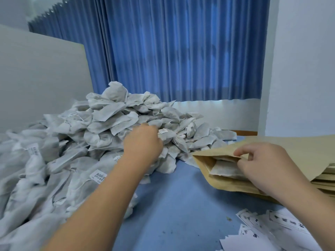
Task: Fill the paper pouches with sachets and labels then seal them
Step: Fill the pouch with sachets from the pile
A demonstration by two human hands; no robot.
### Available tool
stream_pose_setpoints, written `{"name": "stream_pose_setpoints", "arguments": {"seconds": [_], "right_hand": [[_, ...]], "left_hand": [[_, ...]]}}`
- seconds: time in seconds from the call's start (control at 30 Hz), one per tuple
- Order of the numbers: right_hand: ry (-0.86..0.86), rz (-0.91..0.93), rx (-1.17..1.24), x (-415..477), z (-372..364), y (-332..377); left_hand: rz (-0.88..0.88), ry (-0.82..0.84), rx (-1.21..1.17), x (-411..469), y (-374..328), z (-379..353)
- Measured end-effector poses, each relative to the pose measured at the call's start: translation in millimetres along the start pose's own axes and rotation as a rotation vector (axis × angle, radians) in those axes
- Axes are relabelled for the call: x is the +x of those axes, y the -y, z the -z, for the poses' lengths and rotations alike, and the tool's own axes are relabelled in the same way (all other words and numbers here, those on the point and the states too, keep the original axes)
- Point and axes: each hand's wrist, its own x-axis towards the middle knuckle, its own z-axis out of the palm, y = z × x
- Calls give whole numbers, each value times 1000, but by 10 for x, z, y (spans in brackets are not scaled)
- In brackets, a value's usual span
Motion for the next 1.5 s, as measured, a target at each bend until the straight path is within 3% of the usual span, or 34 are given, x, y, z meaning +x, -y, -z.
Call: {"name": "stream_pose_setpoints", "arguments": {"seconds": [0.13, 0.23, 0.33, 0.6, 0.93, 1.5], "right_hand": [[-8, 4, -4, 10, 15, -5], [-7, 1, -1, 2, 5, -16], [5, 6, -7, -4, -25, -18], [4, 14, -57, 17, -76, -46], [-21, 27, -86, 29, -103, -66], [14, 29, -91, 11, -90, -52]], "left_hand": [[84, -84, 236, 360, 486, -29], [54, 1, 333, 574, 693, -79], [3, 70, 379, 688, 753, -186], [-72, -3, 645, 827, 701, -332], [71, 50, 462, 925, 688, -274], [152, 151, 667, 988, 653, -289]]}}
